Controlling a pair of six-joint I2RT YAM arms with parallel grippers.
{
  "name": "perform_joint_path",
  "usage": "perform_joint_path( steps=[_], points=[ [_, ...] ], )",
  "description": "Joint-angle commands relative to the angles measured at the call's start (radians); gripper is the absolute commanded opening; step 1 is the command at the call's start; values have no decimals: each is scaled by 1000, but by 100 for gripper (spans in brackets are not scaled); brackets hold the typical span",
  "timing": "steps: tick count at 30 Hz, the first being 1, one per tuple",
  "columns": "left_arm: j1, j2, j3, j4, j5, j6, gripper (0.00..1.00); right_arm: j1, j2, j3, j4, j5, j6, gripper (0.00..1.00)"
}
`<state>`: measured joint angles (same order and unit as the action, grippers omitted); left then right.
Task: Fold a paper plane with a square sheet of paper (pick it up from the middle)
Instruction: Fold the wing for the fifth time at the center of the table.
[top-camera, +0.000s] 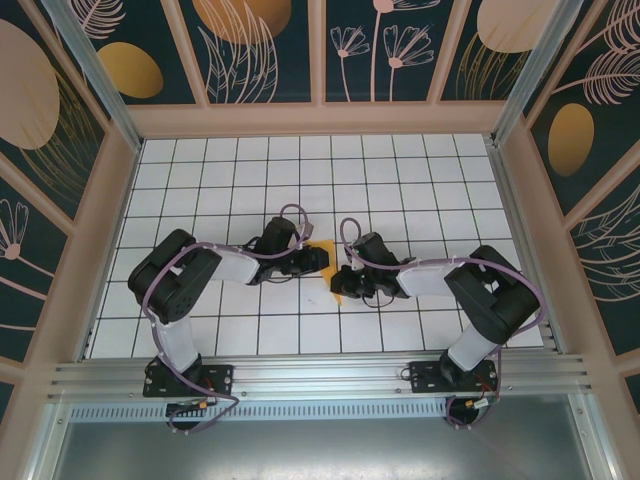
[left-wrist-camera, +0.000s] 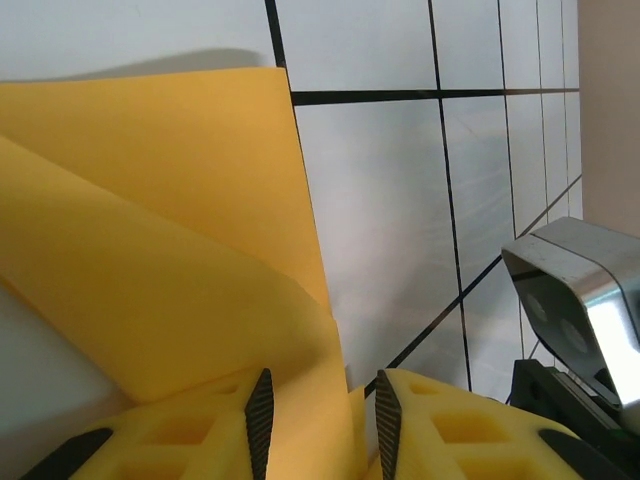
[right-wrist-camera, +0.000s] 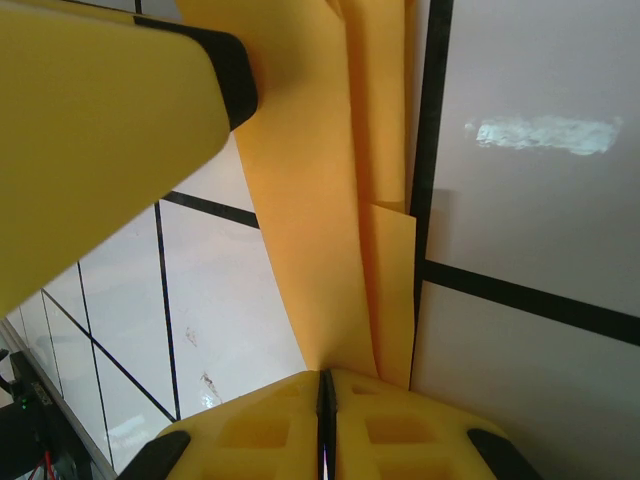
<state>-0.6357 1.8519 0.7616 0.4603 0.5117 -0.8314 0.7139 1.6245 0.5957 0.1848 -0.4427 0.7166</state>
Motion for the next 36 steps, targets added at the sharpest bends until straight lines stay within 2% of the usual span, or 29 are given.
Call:
perform_joint_path(
  steps=[1, 8, 20, 36],
  points=[
    [11, 36, 37, -16, -63, 26, 35, 4, 48, -20, -123, 48, -2, 12],
    [44, 53, 57, -25, -63, 68, 33, 9, 46, -35, -128, 42, -3, 12],
    [90, 107, 186, -200, -120, 185, 33, 9, 28, -45, -151, 39, -11, 12],
    [158, 159, 315, -295, -121, 307, 33, 7, 19, -54, -153, 40, -3, 12]
  ],
)
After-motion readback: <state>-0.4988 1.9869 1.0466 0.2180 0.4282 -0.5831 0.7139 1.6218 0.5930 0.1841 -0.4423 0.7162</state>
